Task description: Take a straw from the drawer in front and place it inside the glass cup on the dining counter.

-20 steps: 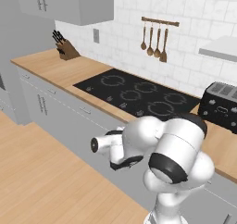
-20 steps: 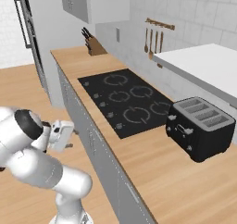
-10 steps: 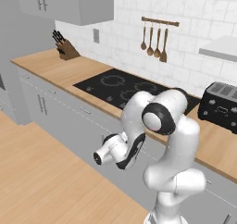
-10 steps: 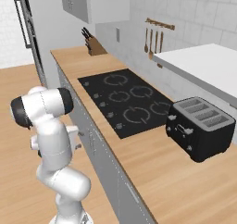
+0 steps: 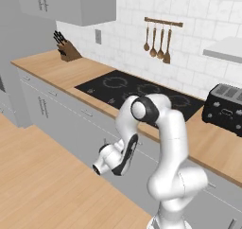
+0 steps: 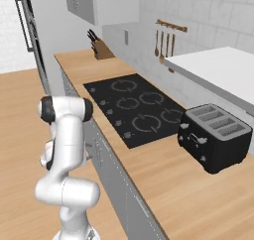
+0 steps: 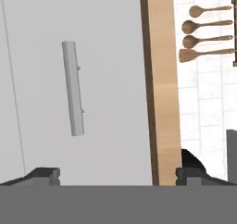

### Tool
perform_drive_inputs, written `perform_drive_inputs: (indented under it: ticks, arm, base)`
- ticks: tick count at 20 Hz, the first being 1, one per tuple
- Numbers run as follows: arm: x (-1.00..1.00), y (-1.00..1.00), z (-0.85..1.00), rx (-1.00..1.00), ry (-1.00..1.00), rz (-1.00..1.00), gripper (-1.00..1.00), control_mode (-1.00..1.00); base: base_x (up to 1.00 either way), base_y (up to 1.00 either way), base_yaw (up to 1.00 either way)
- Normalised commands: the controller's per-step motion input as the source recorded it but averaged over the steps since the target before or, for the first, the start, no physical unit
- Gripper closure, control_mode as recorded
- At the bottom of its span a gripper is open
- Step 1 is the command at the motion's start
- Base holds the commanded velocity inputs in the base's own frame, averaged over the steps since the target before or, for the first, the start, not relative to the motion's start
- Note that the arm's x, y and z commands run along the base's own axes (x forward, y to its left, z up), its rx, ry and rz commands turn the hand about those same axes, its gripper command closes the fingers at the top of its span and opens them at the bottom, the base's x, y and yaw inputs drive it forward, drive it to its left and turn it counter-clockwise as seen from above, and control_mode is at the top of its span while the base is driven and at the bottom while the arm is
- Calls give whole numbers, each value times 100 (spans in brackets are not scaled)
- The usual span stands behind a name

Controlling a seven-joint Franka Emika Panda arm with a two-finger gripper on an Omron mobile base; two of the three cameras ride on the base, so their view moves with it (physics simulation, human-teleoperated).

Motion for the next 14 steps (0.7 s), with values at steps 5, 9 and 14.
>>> perform_drive_inputs:
  ticks: [5,9,14]
  arm:
    - [64,0,-19,-2,0,-2,-100,-100]
    - [59,-4,-15,0,0,0,-100,-100]
    - [49,-13,-25,0,1,0,-100,-100]
  base:
    - [0,0,0]
    - [0,0,0]
    - [0,0,0]
